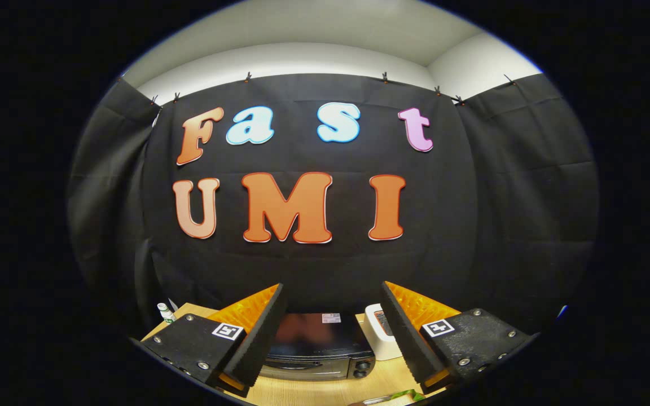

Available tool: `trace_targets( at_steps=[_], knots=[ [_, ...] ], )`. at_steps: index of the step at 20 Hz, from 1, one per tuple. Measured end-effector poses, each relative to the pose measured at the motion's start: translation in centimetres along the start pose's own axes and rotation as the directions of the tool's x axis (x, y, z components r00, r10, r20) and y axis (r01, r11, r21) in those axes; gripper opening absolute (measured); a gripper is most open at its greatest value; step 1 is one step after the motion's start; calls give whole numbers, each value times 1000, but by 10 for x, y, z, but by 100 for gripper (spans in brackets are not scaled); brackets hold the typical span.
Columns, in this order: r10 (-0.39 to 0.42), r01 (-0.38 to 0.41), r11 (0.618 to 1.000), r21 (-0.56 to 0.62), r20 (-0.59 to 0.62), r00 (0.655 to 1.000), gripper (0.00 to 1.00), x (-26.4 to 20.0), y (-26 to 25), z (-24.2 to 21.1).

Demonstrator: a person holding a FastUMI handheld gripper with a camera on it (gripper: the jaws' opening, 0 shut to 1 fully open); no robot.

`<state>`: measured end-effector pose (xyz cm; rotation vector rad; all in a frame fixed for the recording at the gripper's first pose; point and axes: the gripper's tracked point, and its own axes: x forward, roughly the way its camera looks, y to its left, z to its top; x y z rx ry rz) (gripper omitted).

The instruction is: Open the toaster oven, put the food inside, and close the toaster oven door.

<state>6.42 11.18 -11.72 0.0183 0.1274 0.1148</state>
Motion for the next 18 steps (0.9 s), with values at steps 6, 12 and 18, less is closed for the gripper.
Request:
trace_targets(
  at_steps=[6, 12, 18],
  knots=[
    [41, -39, 999, 18, -160, 986, 99, 34, 37, -102],
    [61, -74, 996, -39, -263, 963, 100, 58, 63, -173],
    [75, -103, 993, -60, -356, 931, 100, 59, 81, -218]
  ],
)
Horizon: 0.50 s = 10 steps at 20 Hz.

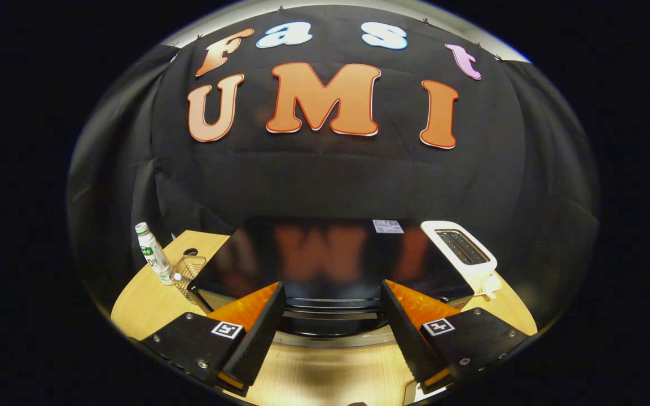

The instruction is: Open the toaster oven, put the food inside, and close the toaster oven door.

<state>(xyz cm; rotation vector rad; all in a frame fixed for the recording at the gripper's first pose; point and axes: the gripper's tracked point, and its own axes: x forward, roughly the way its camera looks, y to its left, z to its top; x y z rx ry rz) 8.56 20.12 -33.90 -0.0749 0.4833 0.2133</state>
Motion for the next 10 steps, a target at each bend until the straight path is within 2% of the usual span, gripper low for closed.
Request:
trace_targets(
  at_steps=[4, 7, 10],
  knots=[
    [6, -6, 1000, 9, -16, 1000, 100, 0, 3, -5],
    [23, -21, 998, 58, -34, 999, 99, 0, 4, -7],
    [28, -27, 999, 24, -41, 999, 100, -12, 6, -13]
  ],
)
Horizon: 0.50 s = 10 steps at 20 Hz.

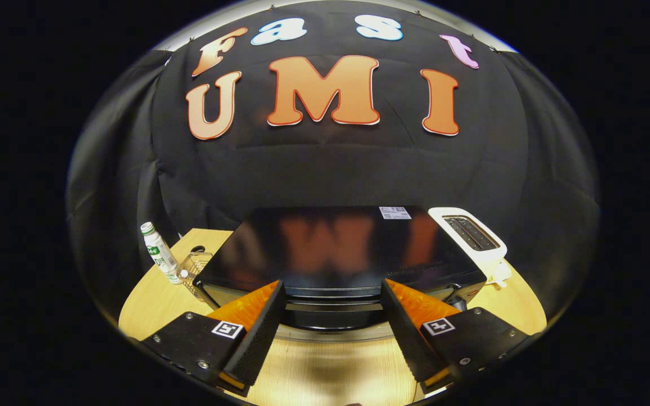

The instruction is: Open the toaster oven, put the food inside, and close the toaster oven door.

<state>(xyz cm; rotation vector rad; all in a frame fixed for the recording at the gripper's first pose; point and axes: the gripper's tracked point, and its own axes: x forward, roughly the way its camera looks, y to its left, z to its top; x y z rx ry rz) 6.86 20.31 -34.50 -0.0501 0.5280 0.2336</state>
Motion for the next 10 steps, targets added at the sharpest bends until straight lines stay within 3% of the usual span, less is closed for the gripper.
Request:
trace_targets(
  at_steps=[10],
  knots=[
    [-9, 10, 1000, 29, -33, 999, 100, -35, -2, -27]
  ],
)
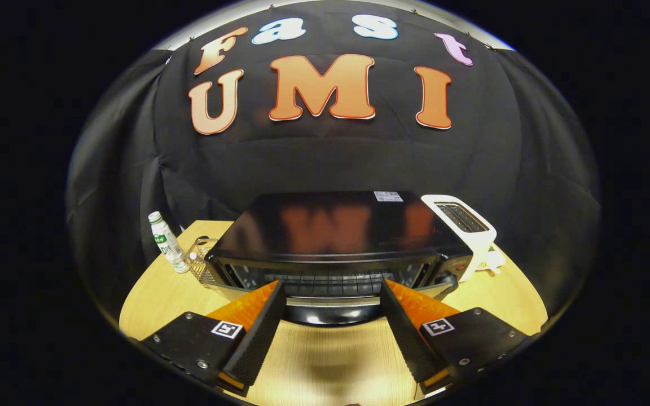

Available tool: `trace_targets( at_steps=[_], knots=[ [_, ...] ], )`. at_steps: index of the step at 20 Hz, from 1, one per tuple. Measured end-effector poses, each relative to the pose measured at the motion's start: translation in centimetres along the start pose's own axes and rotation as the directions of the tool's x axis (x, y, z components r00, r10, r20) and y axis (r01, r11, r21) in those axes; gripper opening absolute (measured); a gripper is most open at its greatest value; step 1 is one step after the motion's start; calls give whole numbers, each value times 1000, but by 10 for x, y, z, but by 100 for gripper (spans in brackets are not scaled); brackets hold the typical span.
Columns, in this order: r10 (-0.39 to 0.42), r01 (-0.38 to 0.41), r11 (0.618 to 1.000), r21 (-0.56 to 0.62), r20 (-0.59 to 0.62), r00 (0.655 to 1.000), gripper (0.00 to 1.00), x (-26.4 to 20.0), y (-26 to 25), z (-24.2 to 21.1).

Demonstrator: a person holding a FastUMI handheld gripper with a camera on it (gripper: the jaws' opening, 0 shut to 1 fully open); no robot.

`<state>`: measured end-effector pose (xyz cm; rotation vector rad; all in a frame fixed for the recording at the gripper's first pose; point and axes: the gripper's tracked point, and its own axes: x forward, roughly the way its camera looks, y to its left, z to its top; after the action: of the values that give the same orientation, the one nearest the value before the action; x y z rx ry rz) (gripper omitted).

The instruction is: Open the toaster oven, put the food inside, and close the toaster oven door.

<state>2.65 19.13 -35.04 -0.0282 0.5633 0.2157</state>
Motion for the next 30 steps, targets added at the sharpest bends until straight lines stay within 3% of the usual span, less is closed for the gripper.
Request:
trace_targets(
  at_steps=[13, 30],
  knots=[
    [-4, 4, 1000, 2, -90, 996, 99, -48, -3, -84],
    [-4, 18, 999, 40, -325, 946, 100, -42, -16, -190]
  ],
)
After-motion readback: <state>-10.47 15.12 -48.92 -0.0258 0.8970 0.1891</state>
